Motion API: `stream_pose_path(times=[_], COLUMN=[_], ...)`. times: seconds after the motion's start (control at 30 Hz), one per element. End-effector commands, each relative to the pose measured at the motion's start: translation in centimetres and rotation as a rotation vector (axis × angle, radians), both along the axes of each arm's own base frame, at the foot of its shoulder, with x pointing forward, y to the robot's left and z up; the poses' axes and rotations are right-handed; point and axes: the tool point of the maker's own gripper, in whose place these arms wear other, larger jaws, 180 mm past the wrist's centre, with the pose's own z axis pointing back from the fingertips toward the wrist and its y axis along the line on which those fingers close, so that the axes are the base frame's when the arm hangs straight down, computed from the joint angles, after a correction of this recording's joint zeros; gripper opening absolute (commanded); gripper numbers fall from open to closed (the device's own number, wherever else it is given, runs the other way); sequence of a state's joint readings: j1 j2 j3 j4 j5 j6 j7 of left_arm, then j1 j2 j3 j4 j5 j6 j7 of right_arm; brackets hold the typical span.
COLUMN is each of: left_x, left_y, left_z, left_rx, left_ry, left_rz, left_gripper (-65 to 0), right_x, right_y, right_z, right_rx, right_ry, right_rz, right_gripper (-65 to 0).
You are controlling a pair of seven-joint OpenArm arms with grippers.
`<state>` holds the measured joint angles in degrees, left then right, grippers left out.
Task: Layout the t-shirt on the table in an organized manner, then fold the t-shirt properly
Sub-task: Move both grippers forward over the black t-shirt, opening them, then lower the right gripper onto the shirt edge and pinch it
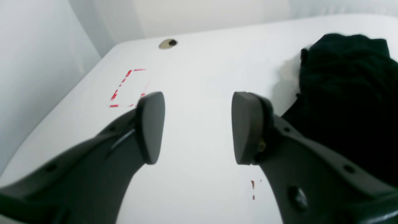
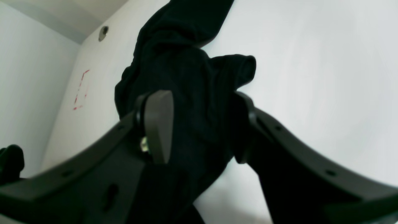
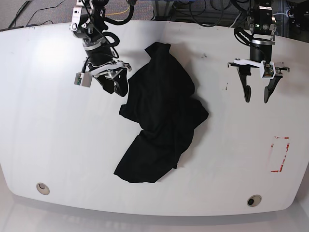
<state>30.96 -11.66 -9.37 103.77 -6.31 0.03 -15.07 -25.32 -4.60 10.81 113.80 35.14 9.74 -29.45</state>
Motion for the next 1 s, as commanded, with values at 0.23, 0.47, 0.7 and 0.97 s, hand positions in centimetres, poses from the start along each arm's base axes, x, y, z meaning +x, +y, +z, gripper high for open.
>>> stream_pose_path(times=[0.23, 0.47, 0.7, 0.97], left_x=[0.2, 0.0, 0.0, -0.1], left_y=[-0.2, -0.2, -0.1, -0.1], left_z=[1.2, 1.0, 1.0, 1.0], left_rx=[0.008, 0.009, 0.011, 0.013], left_ry=[-0.046, -0.039, -0.038, -0.036], left_rz=[-0.009, -0.009, -0.009, -0.009], left_gripper=[-32.6, -32.6, -32.6, -32.6], right_x=[0.6, 0.1, -0.1, 0.3], right_y=[-0.1, 0.5, 0.7, 1.4], right_z=[-1.6, -3.8, -4.8, -5.6], right_rx=[0.121, 0.145, 0.158, 0.174], right_ry=[0.073, 0.141, 0.165, 0.202], right_rz=[-0.019, -0.01, -0.01, 0.02], right_gripper=[-36.5, -36.5, -36.5, -36.5])
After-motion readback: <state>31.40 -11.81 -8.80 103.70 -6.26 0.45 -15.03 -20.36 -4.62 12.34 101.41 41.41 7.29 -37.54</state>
